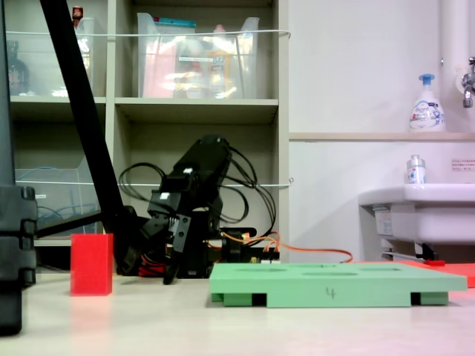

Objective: Put the square block into the corresponding hole

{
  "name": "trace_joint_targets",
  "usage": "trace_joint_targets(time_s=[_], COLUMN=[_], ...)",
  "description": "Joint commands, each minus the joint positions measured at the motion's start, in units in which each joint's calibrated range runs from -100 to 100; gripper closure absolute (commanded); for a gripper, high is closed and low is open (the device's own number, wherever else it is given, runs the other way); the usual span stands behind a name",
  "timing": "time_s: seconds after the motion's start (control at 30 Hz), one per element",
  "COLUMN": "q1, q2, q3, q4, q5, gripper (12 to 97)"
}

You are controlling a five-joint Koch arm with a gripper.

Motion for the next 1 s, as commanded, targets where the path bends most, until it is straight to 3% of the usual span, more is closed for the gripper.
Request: trace_joint_targets(time_s=[0.0,0.43,0.47,0.57,0.63,0.97], q1=[0.68,3.61,3.66,4.05,4.10,2.59], q2=[-0.55,20.12,23.61,39.68,48.61,75.57], q3=[6.99,52.15,55.84,70.99,79.17,99.91], q4=[-10.91,-48.08,-49.62,-58.10,-62.04,-65.61], q5=[1.27,2.88,2.78,2.74,2.59,2.15], gripper=[67.2,67.2,65.7,47.2,41.9,37.9])
